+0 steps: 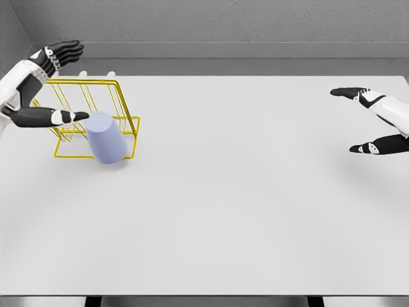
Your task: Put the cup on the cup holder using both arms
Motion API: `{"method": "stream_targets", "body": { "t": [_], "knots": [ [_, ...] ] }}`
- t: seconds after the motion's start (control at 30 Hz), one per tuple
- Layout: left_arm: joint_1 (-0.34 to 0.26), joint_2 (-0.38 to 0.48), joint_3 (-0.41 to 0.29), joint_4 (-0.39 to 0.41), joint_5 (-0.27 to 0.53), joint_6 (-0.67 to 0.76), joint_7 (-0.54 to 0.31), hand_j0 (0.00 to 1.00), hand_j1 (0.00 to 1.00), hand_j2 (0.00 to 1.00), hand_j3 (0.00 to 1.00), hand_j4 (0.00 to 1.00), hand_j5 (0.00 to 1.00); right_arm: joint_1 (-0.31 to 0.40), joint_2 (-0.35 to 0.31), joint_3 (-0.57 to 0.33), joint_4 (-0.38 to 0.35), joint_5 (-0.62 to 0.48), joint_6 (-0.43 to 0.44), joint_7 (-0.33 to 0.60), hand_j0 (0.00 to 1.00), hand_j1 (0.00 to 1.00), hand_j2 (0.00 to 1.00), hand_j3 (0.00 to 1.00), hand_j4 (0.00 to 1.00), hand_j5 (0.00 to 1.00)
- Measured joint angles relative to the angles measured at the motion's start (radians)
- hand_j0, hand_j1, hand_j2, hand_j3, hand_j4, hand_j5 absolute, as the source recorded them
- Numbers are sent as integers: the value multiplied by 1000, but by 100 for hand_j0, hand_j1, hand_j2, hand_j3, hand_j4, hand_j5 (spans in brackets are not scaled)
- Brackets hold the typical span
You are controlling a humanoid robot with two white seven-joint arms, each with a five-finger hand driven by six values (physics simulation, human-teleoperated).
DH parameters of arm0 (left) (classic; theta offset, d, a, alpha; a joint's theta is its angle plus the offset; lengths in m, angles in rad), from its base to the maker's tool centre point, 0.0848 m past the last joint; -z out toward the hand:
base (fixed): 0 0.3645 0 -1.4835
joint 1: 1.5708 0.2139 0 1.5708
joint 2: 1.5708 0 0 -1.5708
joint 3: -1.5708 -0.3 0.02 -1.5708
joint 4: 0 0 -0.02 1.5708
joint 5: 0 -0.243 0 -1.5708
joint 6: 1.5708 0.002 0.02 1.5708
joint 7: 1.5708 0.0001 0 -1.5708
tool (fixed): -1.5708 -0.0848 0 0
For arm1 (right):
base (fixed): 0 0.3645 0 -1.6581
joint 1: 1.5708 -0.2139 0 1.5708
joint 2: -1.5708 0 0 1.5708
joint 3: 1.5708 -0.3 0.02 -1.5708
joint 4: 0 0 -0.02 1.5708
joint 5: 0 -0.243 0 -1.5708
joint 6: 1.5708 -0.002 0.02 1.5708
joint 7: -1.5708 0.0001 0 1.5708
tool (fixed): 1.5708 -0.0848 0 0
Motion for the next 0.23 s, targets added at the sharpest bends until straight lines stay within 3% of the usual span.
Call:
{"method": "stream_targets", "body": {
  "t": [0.23],
  "knots": [
    [54,0,79,-51,-1,-10,-1,100,100,100,100,100,100,0,-1,-1,0,-1,0,0,100,100,100,100,100,100]
  ]
}}
